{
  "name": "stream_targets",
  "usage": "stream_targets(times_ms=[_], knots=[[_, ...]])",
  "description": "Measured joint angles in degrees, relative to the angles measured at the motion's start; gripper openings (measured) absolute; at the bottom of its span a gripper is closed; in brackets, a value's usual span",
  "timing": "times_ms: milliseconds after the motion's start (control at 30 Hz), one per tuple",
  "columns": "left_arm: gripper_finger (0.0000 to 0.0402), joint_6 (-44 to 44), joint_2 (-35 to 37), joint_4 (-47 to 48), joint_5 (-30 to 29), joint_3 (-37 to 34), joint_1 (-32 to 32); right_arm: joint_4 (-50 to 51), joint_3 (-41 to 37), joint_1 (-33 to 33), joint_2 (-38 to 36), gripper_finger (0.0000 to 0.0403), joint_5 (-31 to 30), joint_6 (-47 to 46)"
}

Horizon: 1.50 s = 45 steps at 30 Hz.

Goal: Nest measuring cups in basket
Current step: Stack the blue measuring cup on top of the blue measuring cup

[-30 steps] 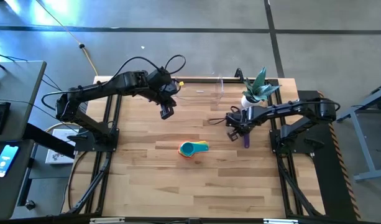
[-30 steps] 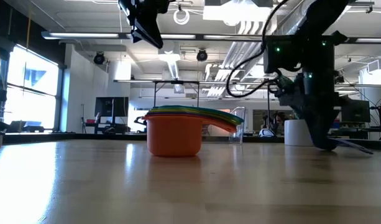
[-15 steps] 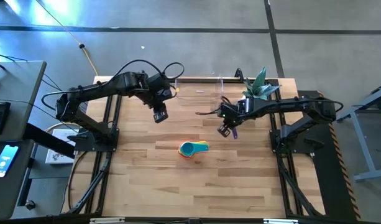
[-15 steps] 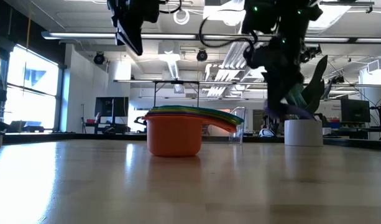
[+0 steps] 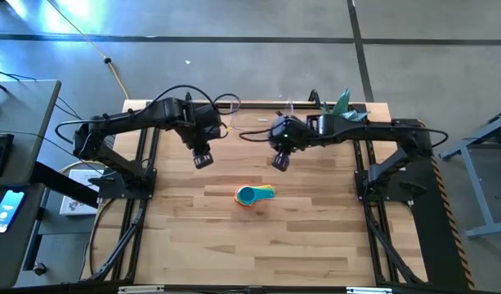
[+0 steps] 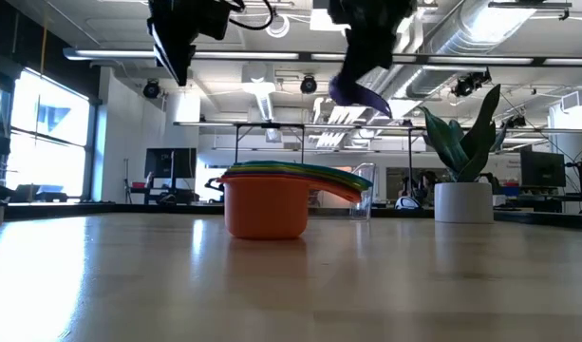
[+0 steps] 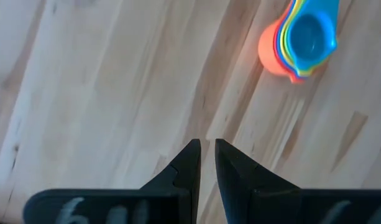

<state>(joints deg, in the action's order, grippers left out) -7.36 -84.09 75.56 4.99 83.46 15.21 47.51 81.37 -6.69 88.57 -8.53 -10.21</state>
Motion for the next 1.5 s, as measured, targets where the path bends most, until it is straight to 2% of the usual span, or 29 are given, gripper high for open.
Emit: stream_targets(times_ms=[300,500,667,933,1200,1500], knots=[[0.0039,1.3,0.5,4.5,-0.3,-0.1,-1.9,8.4,17.9,5.0,13.4,0.0001,0.0,10.7],[0.0039,2.0,4.5,5.1,-0.4,-1.2,-2.0,12.0,24.3,9.6,20.9,0.0001,0.2,16.2],[0.0039,2.0,8.2,4.5,-0.6,-1.2,-2.0,10.8,25.0,12.5,23.8,0.0001,3.5,20.6],[0.0039,1.4,12.4,4.3,-0.7,-1.2,-2.0,10.5,25.0,15.8,27.0,0.0003,5.2,20.8],[0.0039,1.0,14.1,4.3,-0.7,-1.2,-2.0,8.5,25.0,18.4,30.5,0.0003,5.1,23.0],[0.0039,1.0,14.0,4.3,-0.7,-1.2,-2.0,7.7,24.6,17.5,31.2,0.0004,5.3,26.2]])
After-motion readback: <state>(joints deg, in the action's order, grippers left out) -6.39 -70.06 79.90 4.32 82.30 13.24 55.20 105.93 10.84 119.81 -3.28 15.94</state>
